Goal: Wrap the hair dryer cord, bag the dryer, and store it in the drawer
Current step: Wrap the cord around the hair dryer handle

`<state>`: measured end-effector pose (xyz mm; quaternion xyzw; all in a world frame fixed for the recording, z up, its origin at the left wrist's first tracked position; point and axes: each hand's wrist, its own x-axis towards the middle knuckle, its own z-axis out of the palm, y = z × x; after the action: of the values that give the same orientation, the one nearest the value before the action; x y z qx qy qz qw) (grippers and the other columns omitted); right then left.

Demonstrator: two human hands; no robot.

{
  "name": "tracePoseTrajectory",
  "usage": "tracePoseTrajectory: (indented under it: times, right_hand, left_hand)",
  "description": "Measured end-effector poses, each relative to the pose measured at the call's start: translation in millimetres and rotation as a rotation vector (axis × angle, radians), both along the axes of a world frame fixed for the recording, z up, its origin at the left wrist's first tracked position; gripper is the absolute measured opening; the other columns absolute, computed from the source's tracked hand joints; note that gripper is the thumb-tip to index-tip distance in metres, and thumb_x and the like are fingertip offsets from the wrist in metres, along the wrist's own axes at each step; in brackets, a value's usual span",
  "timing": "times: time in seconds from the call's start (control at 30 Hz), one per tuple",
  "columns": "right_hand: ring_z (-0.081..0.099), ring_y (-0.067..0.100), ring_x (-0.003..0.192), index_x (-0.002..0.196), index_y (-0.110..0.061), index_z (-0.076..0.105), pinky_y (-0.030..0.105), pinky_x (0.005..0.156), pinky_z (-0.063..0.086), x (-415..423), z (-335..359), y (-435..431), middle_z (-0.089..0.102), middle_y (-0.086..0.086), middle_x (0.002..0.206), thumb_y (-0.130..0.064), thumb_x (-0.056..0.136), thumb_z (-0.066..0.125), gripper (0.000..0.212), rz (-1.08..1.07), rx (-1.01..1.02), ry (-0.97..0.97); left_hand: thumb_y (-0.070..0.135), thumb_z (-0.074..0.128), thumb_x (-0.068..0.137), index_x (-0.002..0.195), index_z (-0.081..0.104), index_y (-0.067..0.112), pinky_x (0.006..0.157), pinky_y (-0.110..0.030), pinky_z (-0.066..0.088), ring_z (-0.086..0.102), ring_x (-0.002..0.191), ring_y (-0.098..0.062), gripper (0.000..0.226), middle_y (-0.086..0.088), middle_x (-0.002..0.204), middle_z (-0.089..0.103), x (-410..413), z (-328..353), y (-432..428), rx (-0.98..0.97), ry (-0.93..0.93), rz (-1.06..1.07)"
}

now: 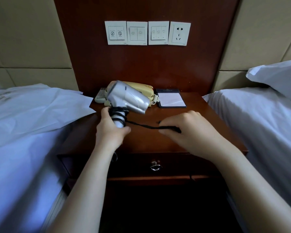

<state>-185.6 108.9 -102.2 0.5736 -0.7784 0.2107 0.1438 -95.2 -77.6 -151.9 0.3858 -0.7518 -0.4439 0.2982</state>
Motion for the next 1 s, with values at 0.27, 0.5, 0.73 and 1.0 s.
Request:
tracePoseTrajectory:
  times: [0.27,0.5,0.73,1.0]
  right_hand:
    - [0.060,0.023,0.057,0.077,-0.019,0.070,0.034,0.045,0.045,8,3,-17,0.066,-0.001,0.061,-0.033,0.086,0.049,0.027,0.172,-0.157,0.162]
    - [0.053,0.021,0.055,0.078,-0.020,0.069,0.035,0.052,0.045,0,6,-17,0.061,-0.001,0.058,-0.032,0.081,0.057,0.017,0.021,-0.248,-0.042]
    - [0.051,0.021,0.068,0.070,-0.013,0.061,0.035,0.064,0.042,-40,-7,6,0.058,0.001,0.069,-0.026,0.081,0.068,0.019,-0.144,-0.150,-0.206]
    - [0.067,0.020,0.058,0.081,-0.012,0.055,0.031,0.059,0.054,-38,-18,10,0.060,0.004,0.069,-0.013,0.093,0.054,0.012,-0.012,-0.074,-0.689]
  left_hand:
    - [0.050,0.072,0.068,0.123,0.038,0.023,0.085,-0.043,0.054,0.062,0.096,-0.026,0.070,-0.001,0.106,0.061,-6,-2,27,-0.085,-0.171,-0.128]
    - [0.063,0.038,0.086,0.108,0.043,0.024,0.077,-0.038,0.050,0.064,0.088,-0.034,0.045,-0.007,0.099,0.064,-14,-5,44,-0.141,-0.272,-0.255]
    - [0.053,0.041,0.091,0.111,0.045,0.030,0.075,-0.043,0.055,0.066,0.085,-0.034,0.032,-0.002,0.097,0.062,-5,1,28,-0.204,-0.181,-0.217]
    - [0.054,0.041,0.088,0.105,0.044,0.037,0.069,-0.047,0.058,0.066,0.082,-0.033,0.024,-0.003,0.094,0.061,1,-6,21,-0.172,-0.213,-0.252]
